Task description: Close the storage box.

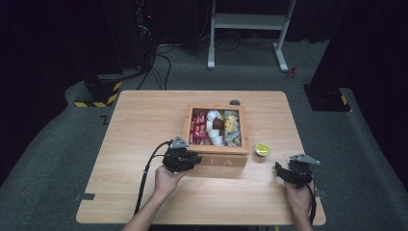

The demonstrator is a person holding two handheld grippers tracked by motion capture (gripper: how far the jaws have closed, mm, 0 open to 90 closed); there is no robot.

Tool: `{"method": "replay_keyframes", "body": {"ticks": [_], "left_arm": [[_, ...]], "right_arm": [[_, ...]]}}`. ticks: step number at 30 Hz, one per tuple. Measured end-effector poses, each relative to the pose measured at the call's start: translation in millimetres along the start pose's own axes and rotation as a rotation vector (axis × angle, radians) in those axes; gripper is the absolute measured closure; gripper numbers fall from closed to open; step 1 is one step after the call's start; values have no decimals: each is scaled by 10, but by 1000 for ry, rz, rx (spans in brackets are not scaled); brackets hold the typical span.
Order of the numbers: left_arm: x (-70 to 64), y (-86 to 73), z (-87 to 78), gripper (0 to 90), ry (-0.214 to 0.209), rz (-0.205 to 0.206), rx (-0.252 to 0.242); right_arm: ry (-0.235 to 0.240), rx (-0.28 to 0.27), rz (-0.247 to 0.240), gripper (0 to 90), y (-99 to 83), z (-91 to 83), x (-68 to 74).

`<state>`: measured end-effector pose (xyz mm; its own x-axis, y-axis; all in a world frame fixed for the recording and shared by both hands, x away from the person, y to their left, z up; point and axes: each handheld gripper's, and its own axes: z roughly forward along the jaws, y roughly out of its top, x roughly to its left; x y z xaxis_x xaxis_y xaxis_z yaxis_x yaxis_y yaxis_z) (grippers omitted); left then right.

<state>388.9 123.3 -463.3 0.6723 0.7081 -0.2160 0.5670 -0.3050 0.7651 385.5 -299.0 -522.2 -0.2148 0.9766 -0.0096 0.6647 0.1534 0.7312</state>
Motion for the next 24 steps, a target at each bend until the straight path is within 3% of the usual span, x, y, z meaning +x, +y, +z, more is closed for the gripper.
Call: {"method": "replay_keyframes", "body": {"ticks": [12,24], "left_arm": [[-6,-85,-5,664,-17,-7,8],[47,-105,-249,591,3,-31,-69]], "right_arm": [[-1,0,1,372,0,0,1],[-3,2,4,372,1,0,4]]}}
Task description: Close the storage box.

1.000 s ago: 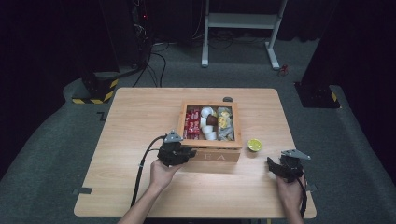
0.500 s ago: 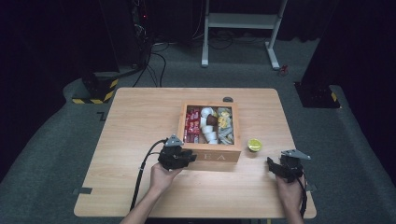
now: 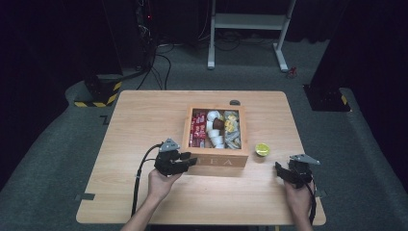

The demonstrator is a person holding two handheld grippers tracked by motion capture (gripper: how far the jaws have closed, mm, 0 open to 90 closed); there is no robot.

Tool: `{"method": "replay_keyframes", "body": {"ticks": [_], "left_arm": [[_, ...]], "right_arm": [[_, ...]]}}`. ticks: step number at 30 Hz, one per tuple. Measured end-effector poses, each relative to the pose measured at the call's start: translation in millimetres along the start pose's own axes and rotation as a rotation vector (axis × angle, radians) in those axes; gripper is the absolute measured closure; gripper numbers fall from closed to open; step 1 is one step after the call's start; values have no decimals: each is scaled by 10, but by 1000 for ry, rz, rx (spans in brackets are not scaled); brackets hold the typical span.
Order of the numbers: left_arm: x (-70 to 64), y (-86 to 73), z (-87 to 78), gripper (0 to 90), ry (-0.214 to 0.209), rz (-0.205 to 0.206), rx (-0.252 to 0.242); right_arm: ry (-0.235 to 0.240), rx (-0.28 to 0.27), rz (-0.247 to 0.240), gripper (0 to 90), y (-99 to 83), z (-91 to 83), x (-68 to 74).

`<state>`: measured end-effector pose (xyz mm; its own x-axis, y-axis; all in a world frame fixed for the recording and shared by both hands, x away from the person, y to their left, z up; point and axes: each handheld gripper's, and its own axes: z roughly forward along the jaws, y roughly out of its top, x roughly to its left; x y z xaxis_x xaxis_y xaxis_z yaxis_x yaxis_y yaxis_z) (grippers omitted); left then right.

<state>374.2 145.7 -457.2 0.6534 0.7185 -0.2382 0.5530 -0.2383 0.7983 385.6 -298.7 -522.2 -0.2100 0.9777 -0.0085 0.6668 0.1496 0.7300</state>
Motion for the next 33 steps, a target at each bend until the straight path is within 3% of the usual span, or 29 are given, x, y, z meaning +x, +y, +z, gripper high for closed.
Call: {"method": "replay_keyframes", "body": {"ticks": [10,15,20,33], "left_arm": [[121,21,-212,556,31,-41,-67],[226,26,-349,557,67,-63,-98],[282,27,-406,555,84,-73,-106],[508,-56,-573,517,177,-118,-109]], "right_arm": [[0,0,0,372,0,0,0],[0,-1,-4,371,1,3,-3],[0,-1,-4,371,1,3,-4],[0,-1,-5,370,1,3,-4]]}}
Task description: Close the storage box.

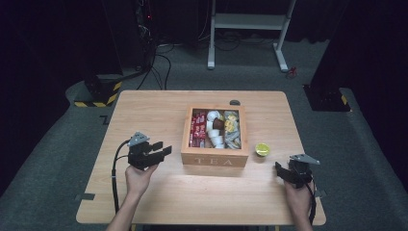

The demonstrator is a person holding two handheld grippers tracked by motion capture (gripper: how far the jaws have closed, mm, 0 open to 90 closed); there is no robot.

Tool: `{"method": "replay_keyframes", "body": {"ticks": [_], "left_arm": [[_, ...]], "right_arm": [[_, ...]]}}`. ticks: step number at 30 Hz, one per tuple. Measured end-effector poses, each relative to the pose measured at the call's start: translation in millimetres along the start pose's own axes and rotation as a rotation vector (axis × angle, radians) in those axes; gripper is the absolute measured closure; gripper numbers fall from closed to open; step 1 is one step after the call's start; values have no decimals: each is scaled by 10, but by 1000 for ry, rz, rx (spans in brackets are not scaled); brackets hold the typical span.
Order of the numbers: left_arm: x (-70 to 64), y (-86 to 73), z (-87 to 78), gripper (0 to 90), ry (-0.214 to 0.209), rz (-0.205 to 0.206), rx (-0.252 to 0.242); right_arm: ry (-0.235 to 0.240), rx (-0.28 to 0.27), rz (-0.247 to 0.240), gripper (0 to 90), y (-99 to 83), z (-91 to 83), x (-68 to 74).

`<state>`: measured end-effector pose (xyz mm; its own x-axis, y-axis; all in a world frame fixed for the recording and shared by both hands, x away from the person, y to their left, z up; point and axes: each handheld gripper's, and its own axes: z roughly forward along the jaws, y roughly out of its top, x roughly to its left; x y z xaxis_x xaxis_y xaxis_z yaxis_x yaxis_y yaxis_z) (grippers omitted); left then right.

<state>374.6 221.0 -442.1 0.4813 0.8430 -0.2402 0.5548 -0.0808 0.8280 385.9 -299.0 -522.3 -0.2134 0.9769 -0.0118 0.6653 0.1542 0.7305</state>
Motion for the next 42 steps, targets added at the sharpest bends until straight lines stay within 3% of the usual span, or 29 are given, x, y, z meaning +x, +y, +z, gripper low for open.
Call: {"method": "replay_keyframes", "body": {"ticks": [7,20,32,38,42], "left_arm": [[150,-42,-54,486,65,-5,14],[311,-195,-97,474,159,-15,53],[416,-426,-28,422,254,34,100],[465,-537,-3,420,289,19,107],[493,-581,1,415,321,31,114]], "right_arm": [[0,0,0,370,0,0,0],[1,0,-2,368,0,0,-2],[1,0,-2,368,0,0,-2],[1,0,-2,368,0,0,-1],[1,1,0,368,0,0,0]]}}
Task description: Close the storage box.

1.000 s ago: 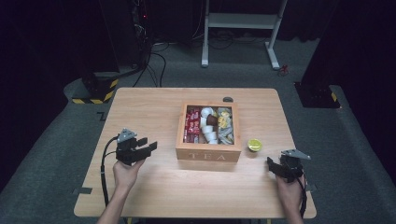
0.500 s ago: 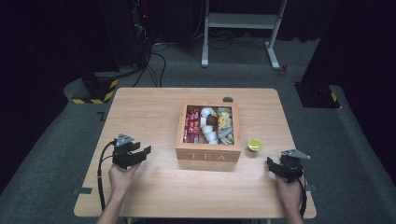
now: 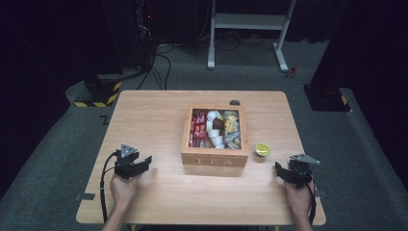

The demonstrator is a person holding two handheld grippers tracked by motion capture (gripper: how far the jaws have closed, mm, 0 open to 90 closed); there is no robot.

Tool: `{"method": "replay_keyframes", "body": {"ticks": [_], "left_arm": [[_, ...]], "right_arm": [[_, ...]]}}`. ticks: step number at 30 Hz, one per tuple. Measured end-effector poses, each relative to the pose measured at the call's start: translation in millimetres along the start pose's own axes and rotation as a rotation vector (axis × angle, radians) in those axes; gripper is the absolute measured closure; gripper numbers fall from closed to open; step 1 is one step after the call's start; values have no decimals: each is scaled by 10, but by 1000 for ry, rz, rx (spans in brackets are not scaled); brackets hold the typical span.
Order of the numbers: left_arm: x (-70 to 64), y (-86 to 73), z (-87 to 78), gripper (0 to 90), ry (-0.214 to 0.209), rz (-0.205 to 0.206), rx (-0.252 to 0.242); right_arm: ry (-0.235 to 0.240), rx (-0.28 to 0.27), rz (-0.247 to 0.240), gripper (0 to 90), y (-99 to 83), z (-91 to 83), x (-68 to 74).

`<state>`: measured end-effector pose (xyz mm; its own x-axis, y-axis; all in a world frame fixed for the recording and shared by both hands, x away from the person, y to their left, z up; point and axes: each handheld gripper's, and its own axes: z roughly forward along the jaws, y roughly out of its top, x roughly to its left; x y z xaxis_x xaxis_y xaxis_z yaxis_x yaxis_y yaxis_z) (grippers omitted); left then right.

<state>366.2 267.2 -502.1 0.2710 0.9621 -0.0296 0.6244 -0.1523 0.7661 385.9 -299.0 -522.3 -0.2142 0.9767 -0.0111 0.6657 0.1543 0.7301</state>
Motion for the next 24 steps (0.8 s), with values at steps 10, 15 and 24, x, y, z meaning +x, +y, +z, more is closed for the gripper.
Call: {"method": "replay_keyframes", "body": {"ticks": [10,15,24], "left_arm": [[12,-106,97,386,43,2,18],[21,-200,166,345,43,5,21],[23,-197,169,309,41,3,27]], "right_arm": [[0,0,0,368,0,0,0],[0,0,-1,367,0,0,1],[0,0,0,367,0,1,0]]}}
